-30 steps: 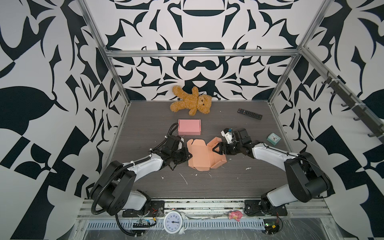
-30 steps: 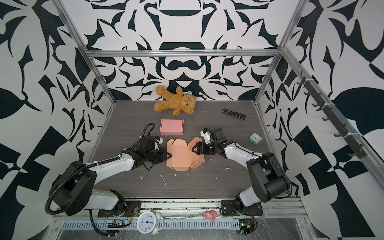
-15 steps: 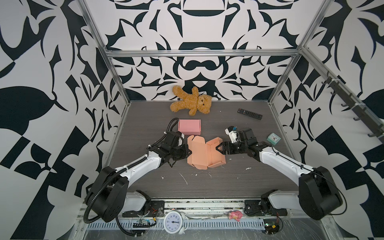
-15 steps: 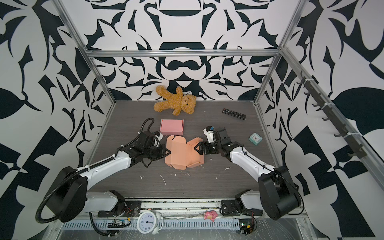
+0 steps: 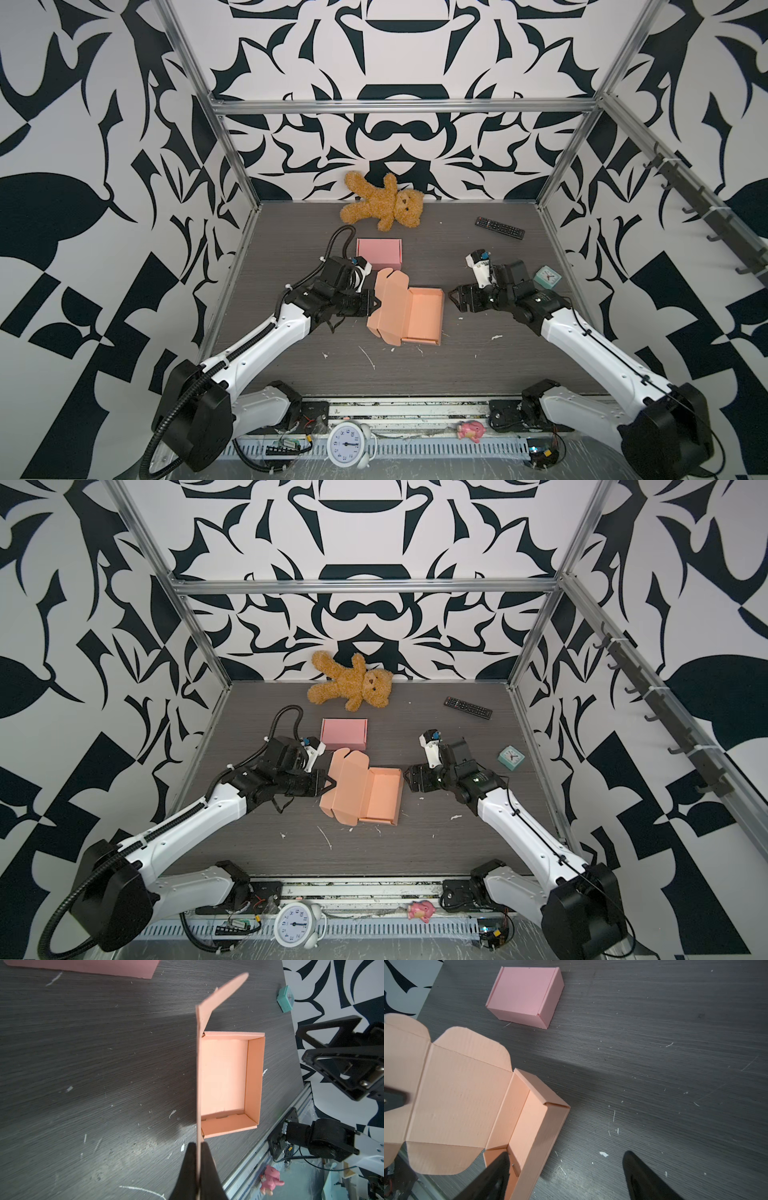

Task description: Fold the paper box

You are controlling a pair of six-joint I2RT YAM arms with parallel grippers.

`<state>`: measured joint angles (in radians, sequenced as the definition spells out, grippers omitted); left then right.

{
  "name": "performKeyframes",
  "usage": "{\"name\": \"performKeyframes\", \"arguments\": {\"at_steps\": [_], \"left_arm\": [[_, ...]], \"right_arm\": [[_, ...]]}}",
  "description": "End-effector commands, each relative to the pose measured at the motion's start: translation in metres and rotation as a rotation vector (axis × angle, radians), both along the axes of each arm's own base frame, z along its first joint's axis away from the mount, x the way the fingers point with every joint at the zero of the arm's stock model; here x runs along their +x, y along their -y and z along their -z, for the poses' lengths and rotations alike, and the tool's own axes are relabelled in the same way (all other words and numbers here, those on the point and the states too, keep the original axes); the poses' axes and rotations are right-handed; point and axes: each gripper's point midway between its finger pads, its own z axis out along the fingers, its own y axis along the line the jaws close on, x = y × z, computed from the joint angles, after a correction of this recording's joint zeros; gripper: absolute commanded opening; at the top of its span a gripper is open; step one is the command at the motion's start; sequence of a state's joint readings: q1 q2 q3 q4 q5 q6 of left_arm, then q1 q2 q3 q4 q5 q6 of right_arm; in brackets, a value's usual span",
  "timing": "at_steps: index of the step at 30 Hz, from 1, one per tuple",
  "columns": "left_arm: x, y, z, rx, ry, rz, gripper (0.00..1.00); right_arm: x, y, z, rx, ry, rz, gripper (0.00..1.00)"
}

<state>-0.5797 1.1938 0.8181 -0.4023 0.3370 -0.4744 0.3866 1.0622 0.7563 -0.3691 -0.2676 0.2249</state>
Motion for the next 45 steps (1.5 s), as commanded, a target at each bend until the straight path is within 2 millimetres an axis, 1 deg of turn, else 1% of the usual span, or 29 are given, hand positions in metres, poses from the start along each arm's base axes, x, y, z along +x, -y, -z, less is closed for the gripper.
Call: {"name": "performKeyframes", "arguments": {"at_steps": [1, 5, 10, 11, 15, 19, 22, 27, 32, 40, 45], "left_arm": [[-0.009, -0.001, -0.018, 0.021, 0.033, 0.095, 0.05], [-0.011, 0.0, -0.028, 0.035, 0.052, 0.139, 0.06], [-0.014, -0.003, -0.028, 0.078, 0.051, 0.179, 0.06], [-0.015, -0.003, -0.029, 0.083, 0.053, 0.188, 0.06], [-0.015, -0.002, -0.039, 0.08, 0.086, 0.216, 0.06], [-0.015, -0.001, -0.047, 0.07, 0.113, 0.241, 0.05], [-0.014, 0.0, -0.046, 0.075, 0.114, 0.255, 0.04], [-0.015, 0.002, -0.042, 0.082, 0.101, 0.273, 0.04], [-0.018, 0.002, -0.045, 0.081, 0.106, 0.298, 0.04], [-0.021, 0.003, -0.053, 0.074, 0.12, 0.326, 0.03], [-0.021, 0.004, -0.053, 0.078, 0.114, 0.337, 0.03]], "right_arm": [[0.005, -0.019, -0.043, 0.107, 0.17, -0.095, 0.87], [0.002, -0.039, -0.061, 0.205, 0.255, -0.198, 0.87], [-0.01, -0.066, -0.076, 0.267, 0.342, -0.362, 0.87], [-0.015, -0.075, -0.076, 0.266, 0.355, -0.406, 0.88], [-0.023, -0.097, -0.071, 0.2, 0.427, -0.52, 0.87], [-0.019, -0.101, -0.076, 0.205, 0.551, -0.52, 0.88], [-0.018, -0.105, -0.082, 0.225, 0.61, -0.538, 0.9], [-0.014, -0.117, -0.079, 0.226, 0.628, -0.612, 0.9], [-0.008, -0.13, -0.088, 0.258, 0.63, -0.708, 0.9], [0.002, -0.137, -0.073, 0.23, 0.569, -0.773, 0.89], [0.014, -0.136, -0.067, 0.205, 0.566, -0.747, 0.89]]}}
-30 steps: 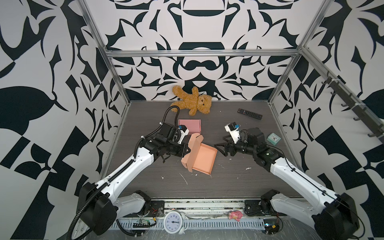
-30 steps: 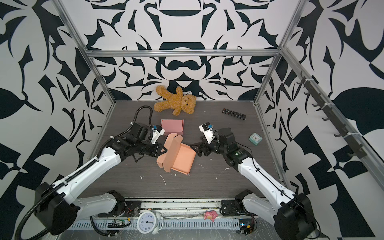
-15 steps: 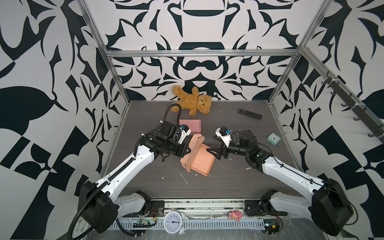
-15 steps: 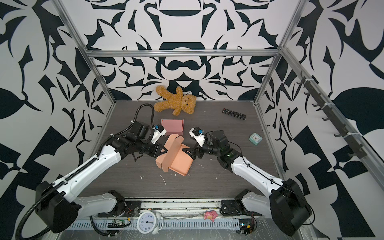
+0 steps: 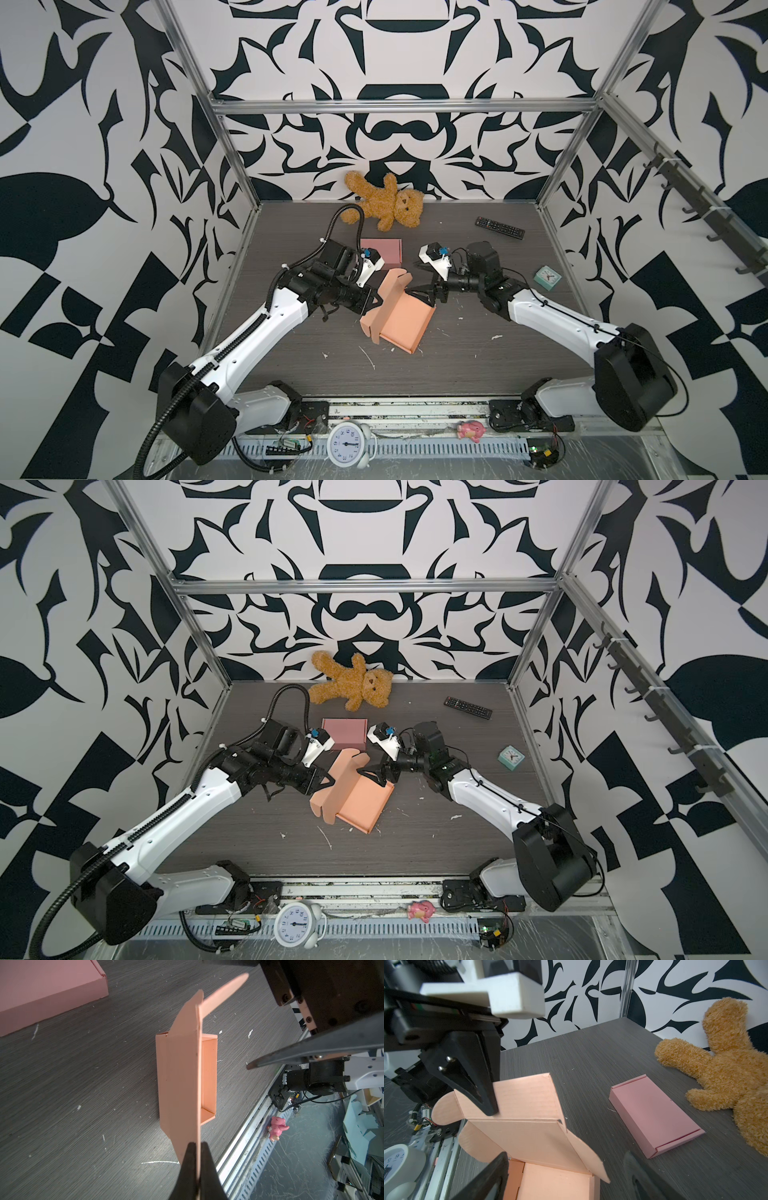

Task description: Fold the paper box

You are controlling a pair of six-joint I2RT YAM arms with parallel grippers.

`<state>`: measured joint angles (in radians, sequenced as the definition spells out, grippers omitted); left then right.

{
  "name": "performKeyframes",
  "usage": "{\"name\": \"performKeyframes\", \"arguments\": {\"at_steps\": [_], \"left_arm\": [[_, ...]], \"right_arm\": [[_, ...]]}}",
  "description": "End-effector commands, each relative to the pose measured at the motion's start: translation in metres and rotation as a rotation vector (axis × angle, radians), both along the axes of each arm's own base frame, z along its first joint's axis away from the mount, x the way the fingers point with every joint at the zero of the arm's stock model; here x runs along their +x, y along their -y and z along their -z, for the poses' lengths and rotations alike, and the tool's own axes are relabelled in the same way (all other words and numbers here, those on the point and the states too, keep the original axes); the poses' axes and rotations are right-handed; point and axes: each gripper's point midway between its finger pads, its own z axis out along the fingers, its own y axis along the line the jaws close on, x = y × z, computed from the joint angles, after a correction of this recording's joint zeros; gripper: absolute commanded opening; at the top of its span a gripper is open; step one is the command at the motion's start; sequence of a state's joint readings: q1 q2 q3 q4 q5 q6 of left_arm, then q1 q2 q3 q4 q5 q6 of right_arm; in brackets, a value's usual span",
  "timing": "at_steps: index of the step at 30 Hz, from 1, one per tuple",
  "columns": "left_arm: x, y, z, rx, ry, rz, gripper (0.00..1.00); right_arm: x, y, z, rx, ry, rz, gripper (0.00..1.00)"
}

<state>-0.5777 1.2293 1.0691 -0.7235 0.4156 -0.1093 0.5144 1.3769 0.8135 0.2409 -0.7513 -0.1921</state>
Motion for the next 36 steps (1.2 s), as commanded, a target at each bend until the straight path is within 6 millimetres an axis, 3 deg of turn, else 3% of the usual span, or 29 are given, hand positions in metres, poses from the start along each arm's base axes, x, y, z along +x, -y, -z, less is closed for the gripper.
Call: {"name": "performKeyframes", "arguments": {"at_steps": [1, 10, 23, 36], "left_arm": [[-0.005, 0.001, -0.006, -0.004, -0.014, 0.035, 0.03], [-0.006, 0.002, -0.007, -0.006, -0.008, 0.055, 0.03], [-0.002, 0.004, -0.004, 0.005, -0.013, 0.058, 0.03], [0.005, 0.003, 0.001, 0.047, -0.023, 0.05, 0.04]], "right_arm": [[0.009, -0.004, -0.014, 0.007, 0.047, -0.007, 0.89], [0.022, -0.015, 0.002, -0.03, -0.034, -0.036, 0.85], [0.011, -0.018, 0.016, -0.064, -0.091, -0.1, 0.77], [0.009, -0.018, 0.018, -0.08, -0.088, -0.097, 0.41]]}}
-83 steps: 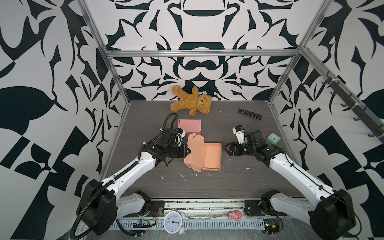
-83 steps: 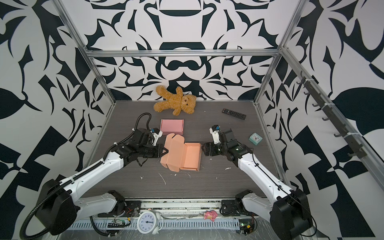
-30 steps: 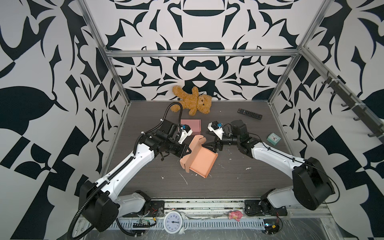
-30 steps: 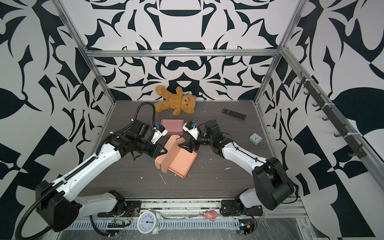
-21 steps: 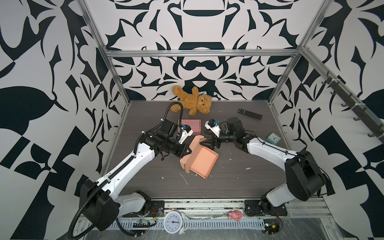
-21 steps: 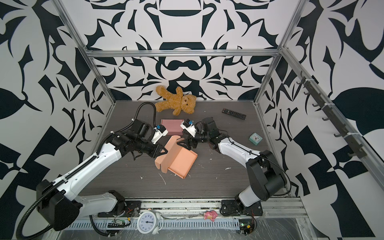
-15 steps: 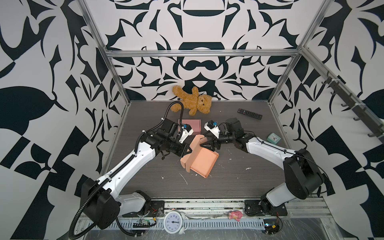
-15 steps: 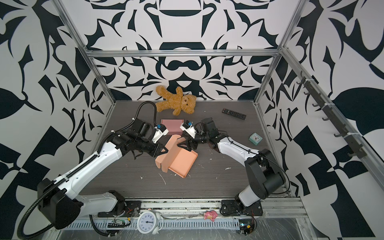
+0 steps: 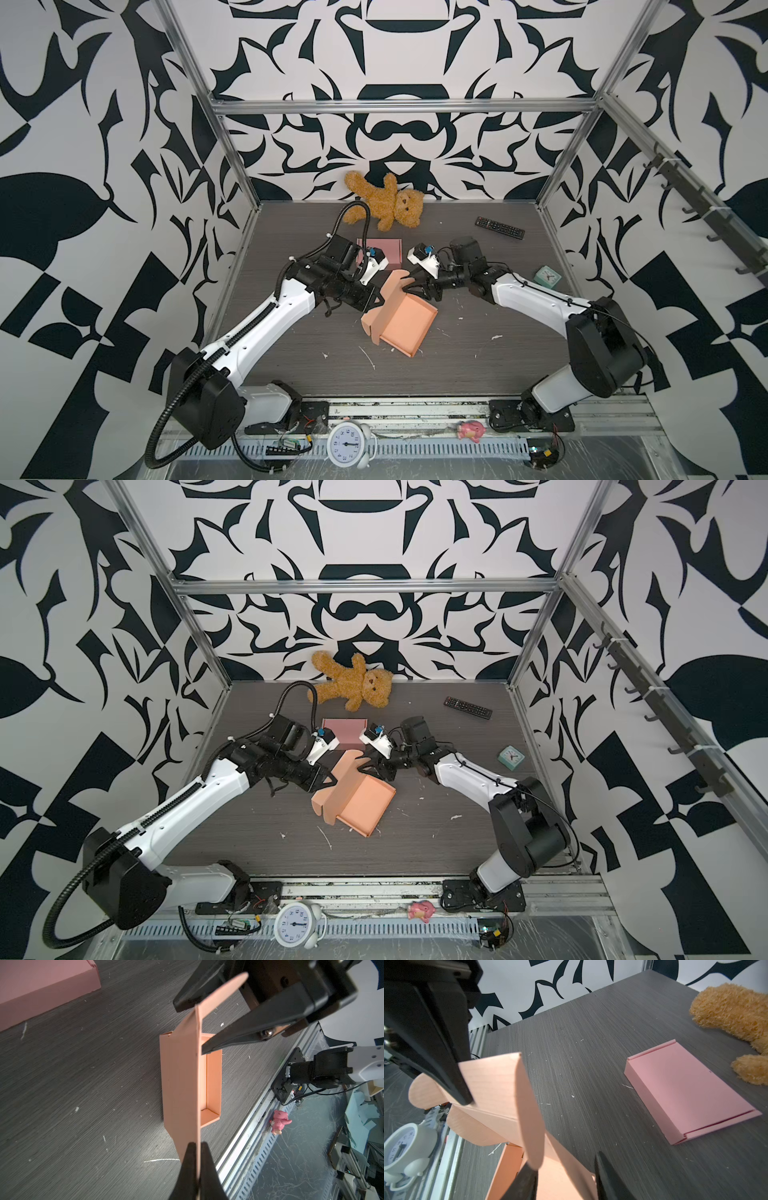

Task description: Fold the paper box

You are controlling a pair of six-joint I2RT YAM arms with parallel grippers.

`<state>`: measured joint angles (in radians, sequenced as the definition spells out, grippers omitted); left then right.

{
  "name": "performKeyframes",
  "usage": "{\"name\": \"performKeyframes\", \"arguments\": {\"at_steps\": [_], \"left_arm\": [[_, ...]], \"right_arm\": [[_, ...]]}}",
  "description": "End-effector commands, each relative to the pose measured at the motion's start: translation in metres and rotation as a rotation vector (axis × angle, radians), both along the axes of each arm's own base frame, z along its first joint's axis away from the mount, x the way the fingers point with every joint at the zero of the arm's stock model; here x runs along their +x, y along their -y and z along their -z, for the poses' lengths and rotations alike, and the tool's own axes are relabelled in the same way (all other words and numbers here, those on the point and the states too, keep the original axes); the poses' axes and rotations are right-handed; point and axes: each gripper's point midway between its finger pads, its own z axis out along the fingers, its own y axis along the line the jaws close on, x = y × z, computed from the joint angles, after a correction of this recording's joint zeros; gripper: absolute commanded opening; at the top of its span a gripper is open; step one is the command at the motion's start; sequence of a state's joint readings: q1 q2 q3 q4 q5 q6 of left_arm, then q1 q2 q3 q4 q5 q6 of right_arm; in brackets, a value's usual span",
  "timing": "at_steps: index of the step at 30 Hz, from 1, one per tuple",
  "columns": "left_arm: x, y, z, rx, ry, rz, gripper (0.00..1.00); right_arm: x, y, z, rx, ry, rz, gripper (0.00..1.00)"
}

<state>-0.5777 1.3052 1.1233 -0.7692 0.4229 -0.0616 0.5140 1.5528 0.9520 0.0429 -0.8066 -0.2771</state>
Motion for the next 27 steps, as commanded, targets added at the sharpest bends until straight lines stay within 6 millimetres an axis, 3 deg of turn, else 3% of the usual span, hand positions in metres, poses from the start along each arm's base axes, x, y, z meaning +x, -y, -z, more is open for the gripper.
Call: {"name": "performKeyframes", "arguments": {"at_steps": [1, 18, 23, 27], "left_arm": [[0.001, -0.002, -0.006, 0.01, 0.009, 0.009, 0.04], [0.011, -0.01, -0.001, 0.065, 0.059, -0.03, 0.1], [0.018, -0.016, 0.001, 0.085, 0.098, -0.068, 0.25], [0.018, -0.019, -0.004, 0.058, 0.137, -0.101, 0.5]], "right_arm": [[0.001, -0.005, -0.021, 0.027, 0.049, -0.019, 0.38], [0.002, 0.005, -0.015, -0.038, 0.144, 0.064, 0.05], [0.009, 0.018, -0.013, -0.061, 0.195, 0.16, 0.0], [0.01, 0.03, -0.016, -0.088, 0.214, 0.264, 0.0]]}}
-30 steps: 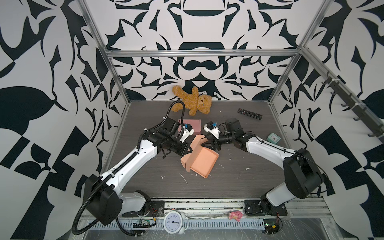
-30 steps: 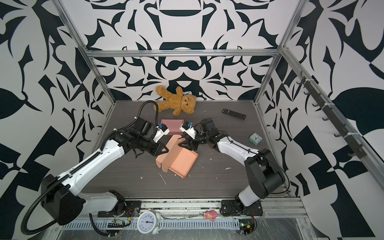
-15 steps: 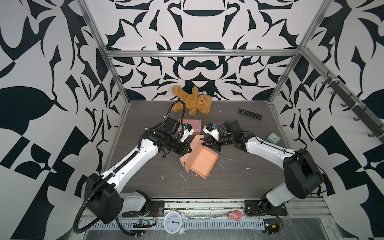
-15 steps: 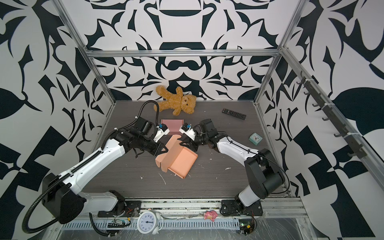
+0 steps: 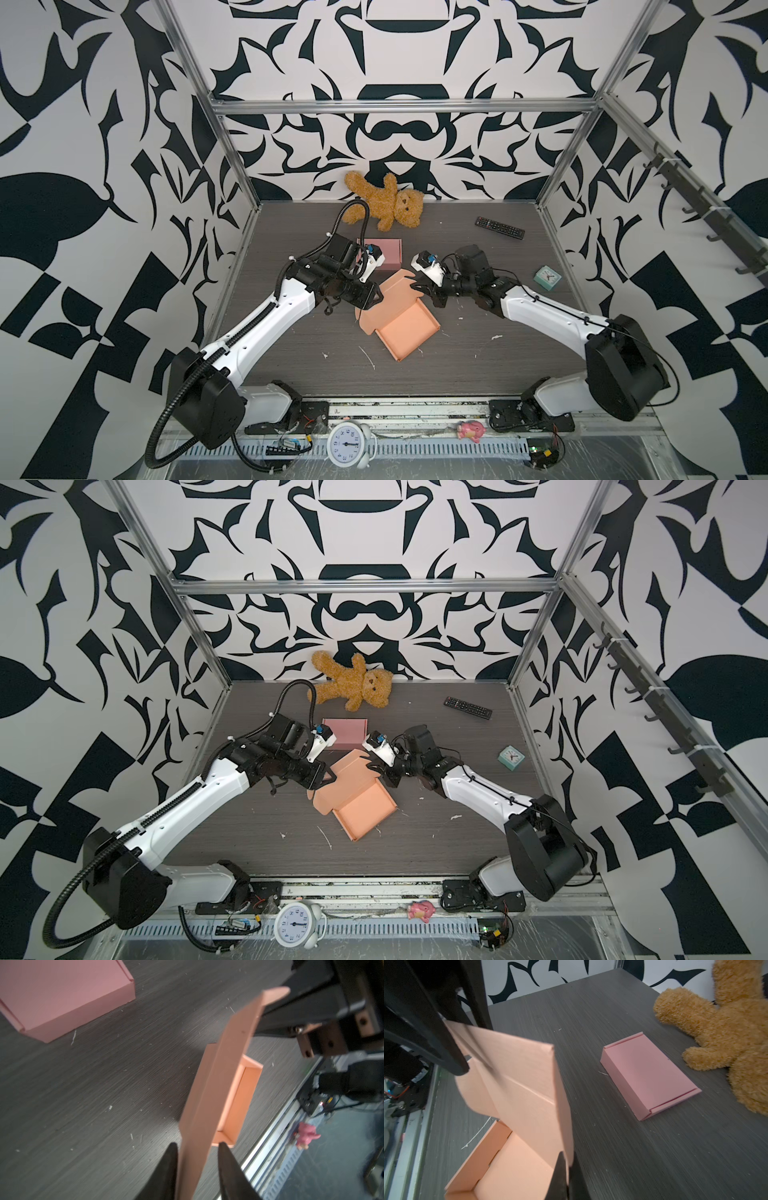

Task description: Fold the paper box

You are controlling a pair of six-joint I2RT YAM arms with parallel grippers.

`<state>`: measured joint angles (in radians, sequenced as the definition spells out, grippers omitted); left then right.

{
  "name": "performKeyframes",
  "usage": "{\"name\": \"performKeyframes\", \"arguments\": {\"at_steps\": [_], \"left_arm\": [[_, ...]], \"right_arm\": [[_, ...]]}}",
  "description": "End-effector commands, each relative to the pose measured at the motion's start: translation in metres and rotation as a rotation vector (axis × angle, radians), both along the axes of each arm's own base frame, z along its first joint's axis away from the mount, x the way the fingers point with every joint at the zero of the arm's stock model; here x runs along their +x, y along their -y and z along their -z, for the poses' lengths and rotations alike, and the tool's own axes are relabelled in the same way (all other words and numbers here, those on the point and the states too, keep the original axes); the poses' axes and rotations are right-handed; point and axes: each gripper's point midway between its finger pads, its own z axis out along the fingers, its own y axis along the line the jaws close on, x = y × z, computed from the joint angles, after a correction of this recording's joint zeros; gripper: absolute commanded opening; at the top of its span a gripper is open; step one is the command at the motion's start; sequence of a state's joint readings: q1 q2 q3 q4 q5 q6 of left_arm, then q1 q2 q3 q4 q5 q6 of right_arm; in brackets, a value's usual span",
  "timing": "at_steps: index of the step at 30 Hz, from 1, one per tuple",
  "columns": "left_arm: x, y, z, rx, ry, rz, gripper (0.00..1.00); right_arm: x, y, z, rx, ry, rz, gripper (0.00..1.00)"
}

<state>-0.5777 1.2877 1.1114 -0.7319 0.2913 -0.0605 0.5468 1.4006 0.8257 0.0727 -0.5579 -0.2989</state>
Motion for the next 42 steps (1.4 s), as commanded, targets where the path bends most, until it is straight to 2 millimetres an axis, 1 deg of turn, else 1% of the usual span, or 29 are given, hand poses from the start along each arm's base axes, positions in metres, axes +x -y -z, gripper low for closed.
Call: {"name": "performKeyframes", "arguments": {"at_steps": [1, 4, 9, 12, 17, 21, 23, 27, 30, 34, 37, 40, 41, 42], "left_arm": [[-0.001, -0.008, -0.006, -0.019, 0.044, -0.045, 0.56], [-0.002, -0.011, 0.004, -0.043, 0.034, -0.103, 0.7], [0.002, -0.015, 0.013, -0.101, 0.031, -0.212, 0.78], [0.003, -0.011, 0.016, -0.147, 0.034, -0.232, 0.79], [0.01, -0.014, 0.032, -0.121, 0.046, -0.258, 0.79], [0.021, -0.017, 0.046, -0.086, 0.049, -0.283, 0.77], [0.024, -0.012, 0.05, -0.086, 0.037, -0.271, 0.75], [0.021, 0.001, 0.053, -0.147, 0.01, -0.229, 0.68], [0.019, 0.005, 0.055, -0.179, -0.006, -0.223, 0.62], [0.017, 0.006, 0.06, -0.181, -0.033, -0.229, 0.54], [0.016, 0.008, 0.062, -0.19, -0.051, -0.232, 0.52], [0.018, 0.011, 0.057, -0.207, -0.047, -0.228, 0.49], [0.019, 0.012, 0.065, -0.196, -0.066, -0.23, 0.48], [0.02, 0.013, 0.065, -0.197, -0.068, -0.228, 0.47]], "right_arm": [[0.01, 0.01, -0.02, 0.007, 0.085, 0.128, 0.0], [0.009, 0.021, -0.021, 0.013, 0.096, 0.212, 0.0], [0.002, 0.038, -0.012, 0.051, 0.067, 0.31, 0.0], [-0.001, 0.048, -0.007, 0.055, 0.066, 0.358, 0.0], [-0.009, 0.058, 0.0, 0.054, 0.068, 0.386, 0.0], [-0.011, 0.06, 0.006, 0.045, 0.059, 0.391, 0.0], [-0.011, 0.062, 0.008, 0.046, 0.05, 0.4, 0.0], [-0.01, 0.063, 0.009, 0.059, 0.024, 0.427, 0.0], [-0.009, 0.066, 0.011, 0.065, 0.009, 0.452, 0.0], [-0.01, 0.071, 0.014, 0.07, 0.0, 0.485, 0.0], [-0.011, 0.072, 0.016, 0.079, -0.007, 0.491, 0.0], [-0.012, 0.07, 0.016, 0.091, -0.013, 0.479, 0.0], [-0.012, 0.07, 0.017, 0.09, -0.015, 0.482, 0.0], [-0.012, 0.071, 0.018, 0.087, -0.016, 0.485, 0.0]]}}
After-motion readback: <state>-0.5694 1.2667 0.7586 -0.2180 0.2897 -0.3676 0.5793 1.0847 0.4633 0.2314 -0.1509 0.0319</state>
